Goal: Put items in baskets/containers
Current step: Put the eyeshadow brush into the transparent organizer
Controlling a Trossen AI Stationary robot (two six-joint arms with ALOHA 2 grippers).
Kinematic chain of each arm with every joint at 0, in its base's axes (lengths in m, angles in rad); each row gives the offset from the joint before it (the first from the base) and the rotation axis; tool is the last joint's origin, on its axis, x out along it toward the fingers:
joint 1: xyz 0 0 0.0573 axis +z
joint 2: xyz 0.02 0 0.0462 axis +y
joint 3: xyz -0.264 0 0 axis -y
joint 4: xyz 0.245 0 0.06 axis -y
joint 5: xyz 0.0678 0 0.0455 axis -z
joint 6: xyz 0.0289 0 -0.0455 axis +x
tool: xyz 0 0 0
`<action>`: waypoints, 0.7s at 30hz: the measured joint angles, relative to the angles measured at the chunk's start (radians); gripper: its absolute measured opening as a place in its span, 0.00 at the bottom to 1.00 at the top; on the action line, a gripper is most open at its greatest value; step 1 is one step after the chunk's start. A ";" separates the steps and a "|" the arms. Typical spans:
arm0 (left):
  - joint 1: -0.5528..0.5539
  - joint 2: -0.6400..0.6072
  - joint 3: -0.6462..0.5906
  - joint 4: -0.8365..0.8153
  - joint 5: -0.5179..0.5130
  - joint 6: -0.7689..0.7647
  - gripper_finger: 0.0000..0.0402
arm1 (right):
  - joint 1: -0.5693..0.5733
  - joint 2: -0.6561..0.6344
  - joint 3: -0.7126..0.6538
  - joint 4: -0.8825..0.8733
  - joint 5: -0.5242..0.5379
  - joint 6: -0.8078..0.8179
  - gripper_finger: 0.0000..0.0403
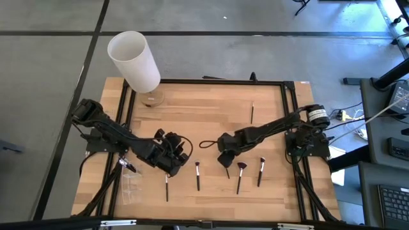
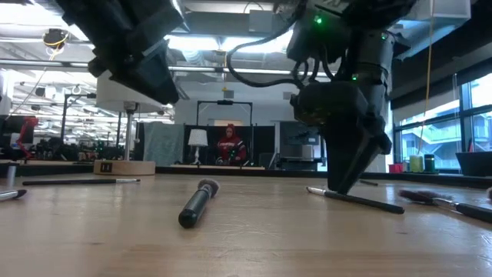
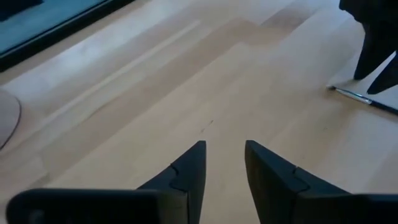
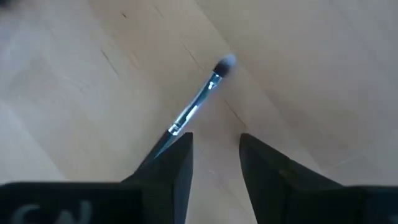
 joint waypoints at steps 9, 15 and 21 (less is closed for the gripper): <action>-0.009 0.006 0.000 -0.016 0.063 -0.028 0.26 | 0.018 0.030 0.109 -0.046 0.008 0.008 0.32; -0.009 0.006 0.000 -0.022 0.080 -0.027 0.25 | 0.042 0.116 0.171 -0.127 0.014 0.016 0.32; -0.009 0.006 0.000 -0.039 0.080 -0.027 0.24 | 0.063 0.182 0.222 -0.206 0.011 0.002 0.30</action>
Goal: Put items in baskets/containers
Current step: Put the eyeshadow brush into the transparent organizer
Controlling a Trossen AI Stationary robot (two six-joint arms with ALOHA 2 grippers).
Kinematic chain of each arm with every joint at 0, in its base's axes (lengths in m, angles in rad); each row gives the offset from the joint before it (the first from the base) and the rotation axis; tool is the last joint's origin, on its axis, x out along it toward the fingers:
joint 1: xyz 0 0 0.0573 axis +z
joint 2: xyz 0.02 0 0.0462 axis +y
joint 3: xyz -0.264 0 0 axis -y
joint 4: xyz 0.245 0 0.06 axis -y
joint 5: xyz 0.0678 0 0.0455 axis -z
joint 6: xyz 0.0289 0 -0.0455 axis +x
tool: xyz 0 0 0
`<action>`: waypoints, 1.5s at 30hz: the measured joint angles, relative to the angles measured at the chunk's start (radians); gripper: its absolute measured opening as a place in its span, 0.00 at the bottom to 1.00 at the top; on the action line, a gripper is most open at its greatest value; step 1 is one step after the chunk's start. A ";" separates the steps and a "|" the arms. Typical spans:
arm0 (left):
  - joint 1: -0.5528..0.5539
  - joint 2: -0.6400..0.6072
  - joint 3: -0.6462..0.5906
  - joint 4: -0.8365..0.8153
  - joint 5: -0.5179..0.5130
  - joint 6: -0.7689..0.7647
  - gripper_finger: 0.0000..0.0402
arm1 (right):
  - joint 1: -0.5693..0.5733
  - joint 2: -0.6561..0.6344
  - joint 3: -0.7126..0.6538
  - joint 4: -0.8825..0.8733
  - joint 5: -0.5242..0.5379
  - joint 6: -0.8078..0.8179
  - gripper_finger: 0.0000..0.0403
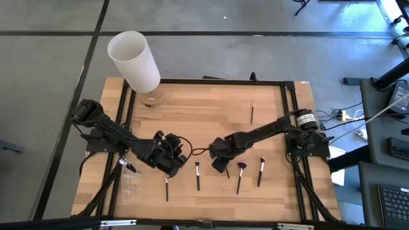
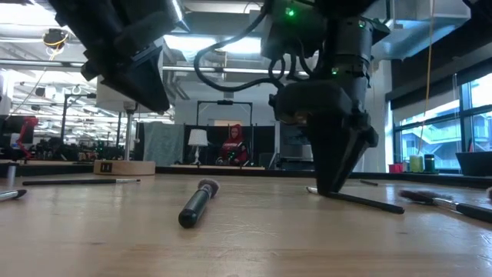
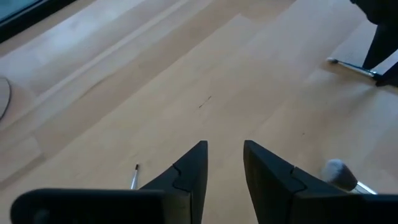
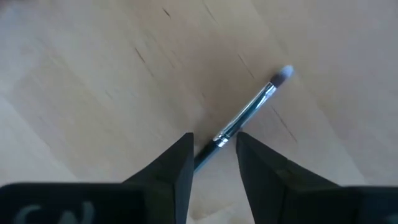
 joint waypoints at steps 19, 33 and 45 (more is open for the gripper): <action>0.000 0.000 0.000 -0.014 0.000 -0.028 0.24 | -0.013 0.016 -0.011 0.029 0.039 -0.173 0.04; -0.108 -0.020 0.000 -0.019 -0.223 -0.080 0.24 | 0.004 -0.310 -0.098 0.388 0.265 -0.363 0.01; -0.163 -0.026 0.000 -0.015 -0.268 0.085 0.31 | 0.005 -0.278 -0.173 0.247 0.105 -0.435 0.06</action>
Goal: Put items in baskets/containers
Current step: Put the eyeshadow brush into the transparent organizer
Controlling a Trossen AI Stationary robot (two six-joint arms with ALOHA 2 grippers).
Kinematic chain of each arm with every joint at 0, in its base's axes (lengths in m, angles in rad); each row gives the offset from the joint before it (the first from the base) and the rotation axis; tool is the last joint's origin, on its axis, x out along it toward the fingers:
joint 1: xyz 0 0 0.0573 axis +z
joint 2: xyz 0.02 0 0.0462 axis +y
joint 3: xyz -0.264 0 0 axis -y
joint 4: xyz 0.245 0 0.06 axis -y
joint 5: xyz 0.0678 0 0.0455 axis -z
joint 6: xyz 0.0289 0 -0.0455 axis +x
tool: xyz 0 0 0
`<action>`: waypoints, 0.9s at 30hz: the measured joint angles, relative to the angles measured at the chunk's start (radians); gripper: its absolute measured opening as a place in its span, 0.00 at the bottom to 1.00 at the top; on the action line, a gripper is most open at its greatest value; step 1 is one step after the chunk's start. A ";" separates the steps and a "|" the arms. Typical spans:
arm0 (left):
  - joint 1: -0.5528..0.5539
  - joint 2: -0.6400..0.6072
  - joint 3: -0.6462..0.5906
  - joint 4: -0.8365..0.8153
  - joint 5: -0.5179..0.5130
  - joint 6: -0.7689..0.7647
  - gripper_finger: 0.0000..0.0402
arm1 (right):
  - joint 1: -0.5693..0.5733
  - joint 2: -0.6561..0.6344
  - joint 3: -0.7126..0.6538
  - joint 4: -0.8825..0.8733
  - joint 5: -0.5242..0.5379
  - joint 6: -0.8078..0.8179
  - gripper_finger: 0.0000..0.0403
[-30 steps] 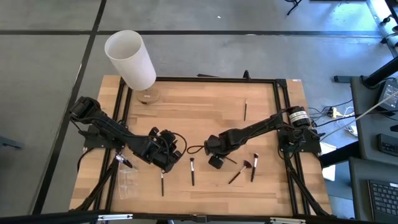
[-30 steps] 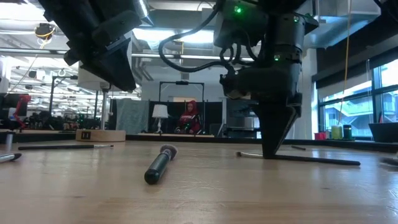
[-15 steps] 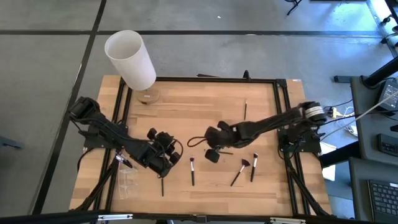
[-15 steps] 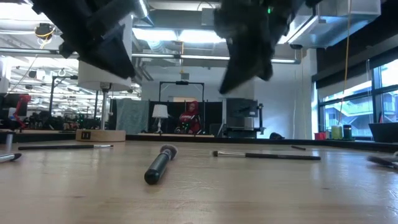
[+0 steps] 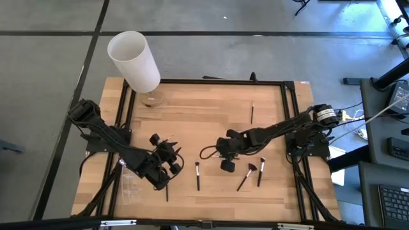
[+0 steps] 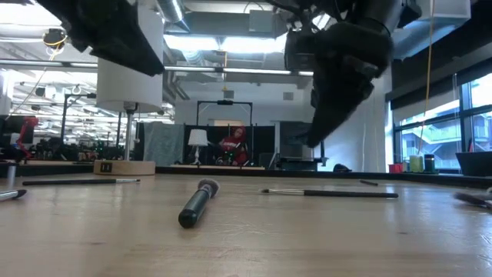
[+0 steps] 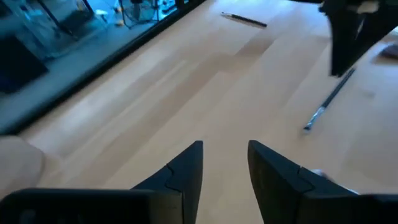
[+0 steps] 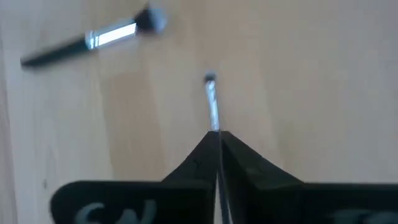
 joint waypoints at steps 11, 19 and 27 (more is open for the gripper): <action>0.088 0.085 0.000 0.019 0.027 0.066 0.34 | 0.006 0.203 0.176 -0.224 -0.026 -0.157 0.19; 0.121 0.089 0.000 0.015 0.142 0.081 0.32 | 0.002 0.340 0.297 -0.342 -0.027 -0.205 0.19; 0.117 0.089 0.000 0.012 0.150 0.066 0.29 | -0.010 0.413 0.302 -0.357 -0.046 -0.203 0.03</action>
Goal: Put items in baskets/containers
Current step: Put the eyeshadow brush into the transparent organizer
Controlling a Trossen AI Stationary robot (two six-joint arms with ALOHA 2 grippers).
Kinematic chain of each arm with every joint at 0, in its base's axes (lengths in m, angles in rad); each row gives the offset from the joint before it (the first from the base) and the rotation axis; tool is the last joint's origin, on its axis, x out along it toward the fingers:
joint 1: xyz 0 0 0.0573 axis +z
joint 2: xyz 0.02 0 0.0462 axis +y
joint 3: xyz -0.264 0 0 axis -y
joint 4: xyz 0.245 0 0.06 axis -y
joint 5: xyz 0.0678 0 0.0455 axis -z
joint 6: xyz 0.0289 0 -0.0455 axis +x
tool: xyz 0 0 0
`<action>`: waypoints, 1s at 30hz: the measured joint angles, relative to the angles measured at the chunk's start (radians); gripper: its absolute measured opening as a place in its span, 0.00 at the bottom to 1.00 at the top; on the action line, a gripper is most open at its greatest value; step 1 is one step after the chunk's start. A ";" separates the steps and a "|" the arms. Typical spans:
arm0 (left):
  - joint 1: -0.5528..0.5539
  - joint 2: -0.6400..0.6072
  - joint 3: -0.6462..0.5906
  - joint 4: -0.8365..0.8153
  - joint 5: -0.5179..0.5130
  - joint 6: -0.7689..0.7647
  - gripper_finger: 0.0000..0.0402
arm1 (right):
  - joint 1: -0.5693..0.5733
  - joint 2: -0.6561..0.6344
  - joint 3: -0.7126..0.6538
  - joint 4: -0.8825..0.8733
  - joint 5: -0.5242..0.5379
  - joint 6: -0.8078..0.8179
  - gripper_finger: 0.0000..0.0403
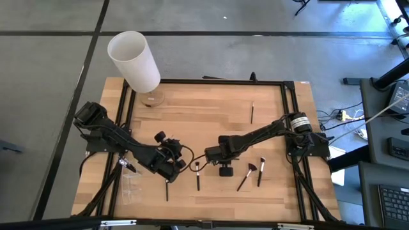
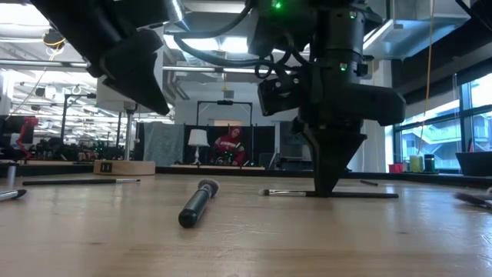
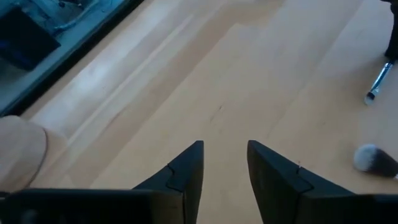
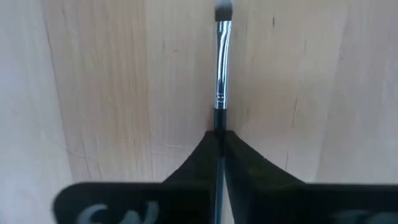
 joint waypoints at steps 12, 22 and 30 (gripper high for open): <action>0.000 0.000 0.000 -0.001 0.047 -0.024 0.27 | 0.001 -0.044 -0.007 0.009 0.025 0.045 0.04; -0.008 0.000 -0.003 0.078 0.041 -0.017 0.29 | -0.002 -0.354 -0.031 0.026 0.224 0.082 0.05; -0.040 0.000 -0.003 0.342 -0.105 0.186 0.37 | 0.033 -0.604 -0.261 0.446 0.240 0.096 0.05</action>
